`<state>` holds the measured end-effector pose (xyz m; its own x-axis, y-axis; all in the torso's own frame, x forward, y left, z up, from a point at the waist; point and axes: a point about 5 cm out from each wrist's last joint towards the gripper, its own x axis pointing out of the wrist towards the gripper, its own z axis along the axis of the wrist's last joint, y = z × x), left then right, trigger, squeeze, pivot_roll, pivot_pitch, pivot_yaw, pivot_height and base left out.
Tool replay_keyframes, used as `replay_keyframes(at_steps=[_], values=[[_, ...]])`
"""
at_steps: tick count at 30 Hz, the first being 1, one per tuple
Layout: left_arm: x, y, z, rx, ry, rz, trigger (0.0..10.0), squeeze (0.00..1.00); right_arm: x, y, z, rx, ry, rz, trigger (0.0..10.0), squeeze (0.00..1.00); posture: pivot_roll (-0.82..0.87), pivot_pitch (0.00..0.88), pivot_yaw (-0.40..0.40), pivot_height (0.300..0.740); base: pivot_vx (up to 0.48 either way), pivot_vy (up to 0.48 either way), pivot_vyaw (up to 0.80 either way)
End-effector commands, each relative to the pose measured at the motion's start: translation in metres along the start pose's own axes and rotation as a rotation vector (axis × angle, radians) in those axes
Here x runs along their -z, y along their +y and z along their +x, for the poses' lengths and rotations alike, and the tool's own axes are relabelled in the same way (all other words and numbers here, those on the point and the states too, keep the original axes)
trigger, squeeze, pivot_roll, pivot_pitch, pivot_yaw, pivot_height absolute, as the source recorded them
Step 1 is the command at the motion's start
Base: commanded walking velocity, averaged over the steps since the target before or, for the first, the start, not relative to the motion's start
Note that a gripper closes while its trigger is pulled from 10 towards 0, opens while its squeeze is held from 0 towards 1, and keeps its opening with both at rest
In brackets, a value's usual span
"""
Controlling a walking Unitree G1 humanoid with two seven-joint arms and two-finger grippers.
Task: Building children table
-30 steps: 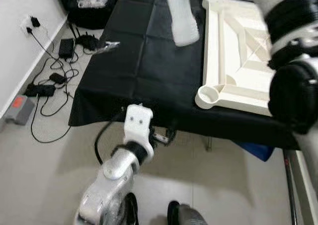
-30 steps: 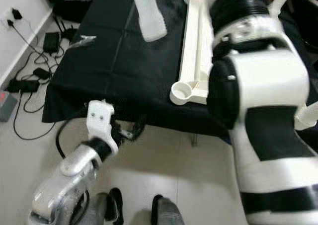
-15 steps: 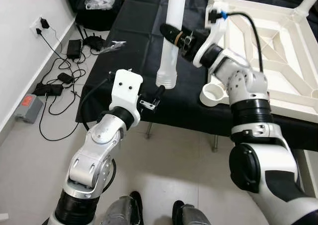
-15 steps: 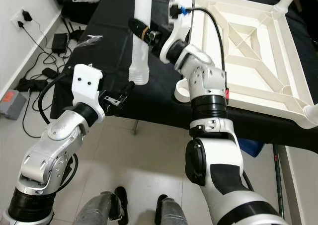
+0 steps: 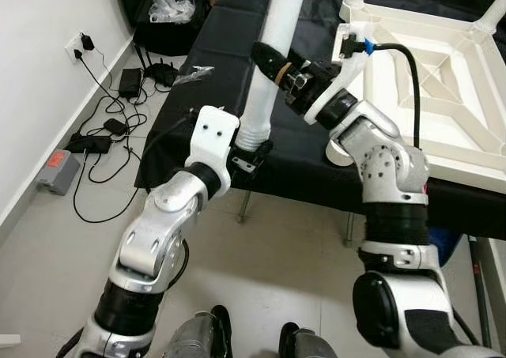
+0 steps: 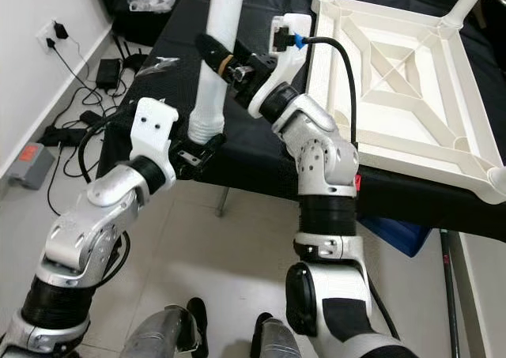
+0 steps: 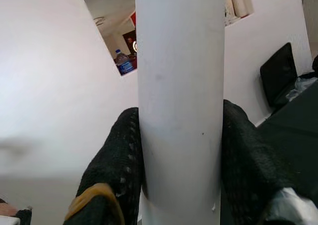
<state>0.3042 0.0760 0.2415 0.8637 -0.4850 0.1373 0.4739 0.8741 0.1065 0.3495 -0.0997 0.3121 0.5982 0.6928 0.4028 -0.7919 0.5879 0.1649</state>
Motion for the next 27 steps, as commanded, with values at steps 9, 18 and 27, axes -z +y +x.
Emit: replay_keyframes(at_steps=[9,18,27], values=[[0.005,0.003,0.009,0.002,0.025,-0.005,10.0,0.0,0.013,0.019,-0.005,-0.057,0.025,0.036,0.0,0.0,0.12,0.2,-0.005,0.74,0.0,0.0,0.0],[0.008,0.004,0.014,0.01,0.006,0.008,0.0,0.0,0.018,0.025,-0.009,-0.049,0.041,0.05,0.0,0.0,0.11,0.21,-0.001,0.74,0.0,0.0,0.0],[0.01,0.001,0.015,0.021,0.022,0.05,0.6,0.0,0.018,0.026,-0.011,-0.033,0.047,0.055,0.0,0.0,0.12,0.214,-0.003,0.74,0.0,0.0,0.0]])
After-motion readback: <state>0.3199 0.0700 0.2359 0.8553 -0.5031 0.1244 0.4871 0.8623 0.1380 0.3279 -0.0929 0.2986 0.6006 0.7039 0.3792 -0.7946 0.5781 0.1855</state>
